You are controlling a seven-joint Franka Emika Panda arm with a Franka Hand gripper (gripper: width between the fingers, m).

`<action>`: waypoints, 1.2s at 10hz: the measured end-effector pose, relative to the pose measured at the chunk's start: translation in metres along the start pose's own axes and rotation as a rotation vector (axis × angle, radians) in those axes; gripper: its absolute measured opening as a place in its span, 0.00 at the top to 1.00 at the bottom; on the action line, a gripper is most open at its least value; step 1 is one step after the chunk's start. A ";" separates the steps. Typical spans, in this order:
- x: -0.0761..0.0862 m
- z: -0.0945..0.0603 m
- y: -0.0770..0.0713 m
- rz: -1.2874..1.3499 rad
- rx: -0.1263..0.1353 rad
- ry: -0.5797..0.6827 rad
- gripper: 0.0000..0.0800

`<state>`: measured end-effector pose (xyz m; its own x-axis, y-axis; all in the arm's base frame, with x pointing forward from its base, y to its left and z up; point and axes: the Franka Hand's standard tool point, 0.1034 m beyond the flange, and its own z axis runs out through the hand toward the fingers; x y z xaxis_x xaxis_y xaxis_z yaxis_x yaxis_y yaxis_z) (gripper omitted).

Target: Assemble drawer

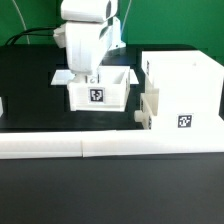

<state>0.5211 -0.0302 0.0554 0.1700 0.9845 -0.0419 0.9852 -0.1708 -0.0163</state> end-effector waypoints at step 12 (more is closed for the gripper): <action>0.007 -0.005 0.020 -0.142 0.013 -0.039 0.94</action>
Offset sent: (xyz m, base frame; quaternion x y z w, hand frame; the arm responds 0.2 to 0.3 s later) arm 0.0000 0.0000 0.0000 0.0000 0.0000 0.0000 1.0000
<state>0.5422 -0.0261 0.0594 0.0275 0.9966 -0.0772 0.9988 -0.0304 -0.0374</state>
